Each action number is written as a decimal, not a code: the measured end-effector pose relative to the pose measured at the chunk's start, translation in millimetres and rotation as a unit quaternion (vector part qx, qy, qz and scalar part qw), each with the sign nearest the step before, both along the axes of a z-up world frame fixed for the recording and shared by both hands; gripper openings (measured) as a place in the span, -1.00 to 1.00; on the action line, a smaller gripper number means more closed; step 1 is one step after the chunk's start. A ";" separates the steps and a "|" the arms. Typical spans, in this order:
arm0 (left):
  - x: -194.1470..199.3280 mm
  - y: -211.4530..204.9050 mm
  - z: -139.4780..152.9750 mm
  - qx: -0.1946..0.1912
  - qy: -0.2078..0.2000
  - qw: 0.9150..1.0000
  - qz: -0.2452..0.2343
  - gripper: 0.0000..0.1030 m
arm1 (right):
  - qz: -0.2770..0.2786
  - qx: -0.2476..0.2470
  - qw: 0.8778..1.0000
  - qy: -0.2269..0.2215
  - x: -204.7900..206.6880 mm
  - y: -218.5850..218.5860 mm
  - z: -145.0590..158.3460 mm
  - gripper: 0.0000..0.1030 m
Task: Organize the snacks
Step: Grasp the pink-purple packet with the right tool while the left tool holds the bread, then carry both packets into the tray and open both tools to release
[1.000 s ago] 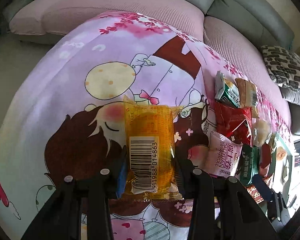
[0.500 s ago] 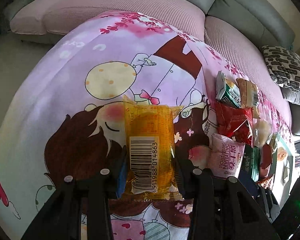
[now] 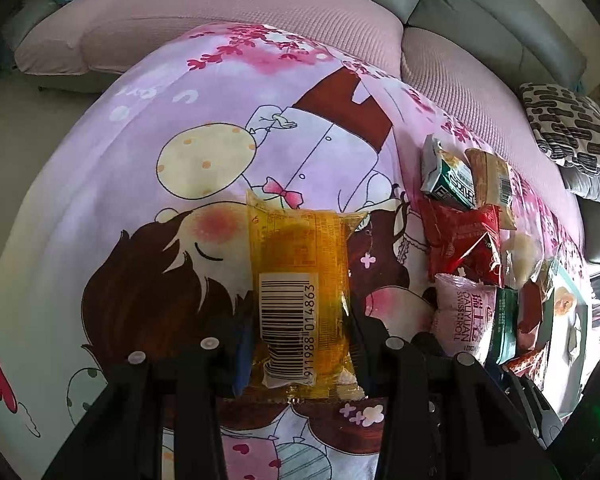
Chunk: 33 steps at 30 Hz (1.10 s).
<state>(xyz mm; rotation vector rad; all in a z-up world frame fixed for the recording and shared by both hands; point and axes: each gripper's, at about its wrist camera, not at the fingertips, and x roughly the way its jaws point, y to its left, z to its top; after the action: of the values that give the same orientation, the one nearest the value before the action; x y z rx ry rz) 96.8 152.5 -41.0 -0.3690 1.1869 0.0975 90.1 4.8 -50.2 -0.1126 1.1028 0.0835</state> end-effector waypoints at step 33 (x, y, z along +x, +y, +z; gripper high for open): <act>-11.8 -71.8 65.5 0.040 -0.073 0.996 -0.044 -0.18 | -0.035 0.056 0.996 -0.067 -43.3 -78.3 72.9 -0.21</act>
<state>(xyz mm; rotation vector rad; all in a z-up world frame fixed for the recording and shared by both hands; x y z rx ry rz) 85.0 80.8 24.5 -0.2486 1.0501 0.0417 46.9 -73.5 22.7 0.0202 0.9651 0.0743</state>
